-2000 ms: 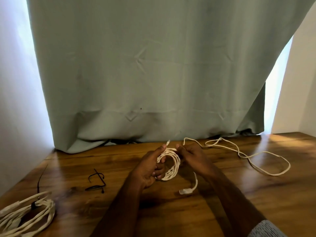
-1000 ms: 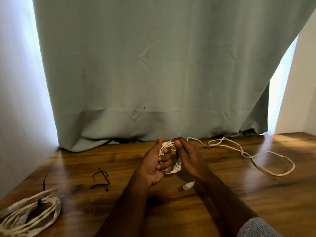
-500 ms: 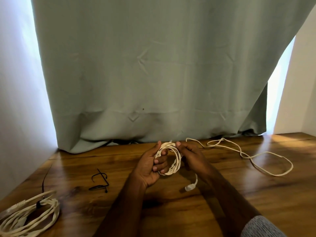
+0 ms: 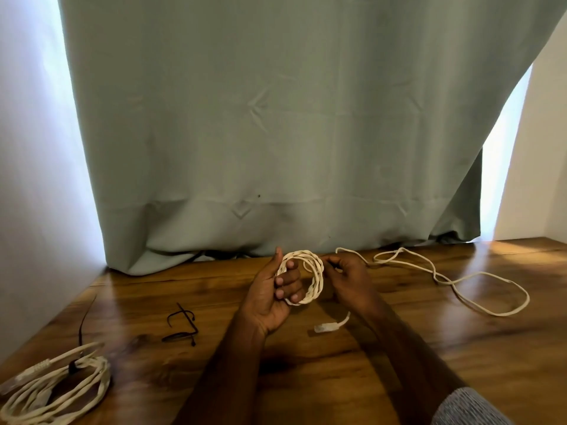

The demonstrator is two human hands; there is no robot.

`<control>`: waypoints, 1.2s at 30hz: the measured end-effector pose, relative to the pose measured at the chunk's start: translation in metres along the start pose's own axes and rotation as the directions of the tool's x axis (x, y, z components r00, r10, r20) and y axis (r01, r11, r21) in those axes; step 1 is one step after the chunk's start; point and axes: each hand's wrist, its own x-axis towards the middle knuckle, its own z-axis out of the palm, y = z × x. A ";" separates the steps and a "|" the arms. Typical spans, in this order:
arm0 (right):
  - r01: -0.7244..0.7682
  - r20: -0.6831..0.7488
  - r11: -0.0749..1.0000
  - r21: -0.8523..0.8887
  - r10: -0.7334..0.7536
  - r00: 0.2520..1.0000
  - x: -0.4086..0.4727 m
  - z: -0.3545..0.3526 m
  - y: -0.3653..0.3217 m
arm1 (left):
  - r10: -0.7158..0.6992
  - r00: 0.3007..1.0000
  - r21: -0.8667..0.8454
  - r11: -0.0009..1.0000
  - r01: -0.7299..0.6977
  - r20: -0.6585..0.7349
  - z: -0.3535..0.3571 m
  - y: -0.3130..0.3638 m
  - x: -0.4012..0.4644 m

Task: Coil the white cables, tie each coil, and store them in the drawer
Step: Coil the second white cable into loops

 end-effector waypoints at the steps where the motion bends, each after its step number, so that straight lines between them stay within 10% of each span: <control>1: -0.036 0.038 0.999 -0.010 0.036 0.999 -0.001 0.000 0.000 | 0.013 1.000 -0.027 1.000 -0.013 0.015 -0.001 0.001 0.000; 13: 0.018 0.359 0.979 -0.205 0.058 0.932 -0.018 -0.004 -0.028 | 0.250 0.953 -0.006 0.967 -0.255 -0.169 -0.005 0.010 0.008; 19: 0.344 0.468 0.860 -0.377 -0.144 0.872 -0.020 0.001 -0.032 | 0.336 0.883 0.153 0.941 -0.301 -0.329 0.001 0.006 0.010; 28: 0.334 0.337 0.913 -0.235 -0.246 0.909 -0.019 0.004 -0.031 | 0.448 0.853 0.665 0.727 -0.172 -0.269 0.011 -0.007 0.009; 36: 0.185 0.175 0.969 -0.164 -0.156 0.972 -0.023 0.007 -0.033 | 0.364 0.923 0.720 0.674 -0.166 -0.128 0.012 -0.017 0.000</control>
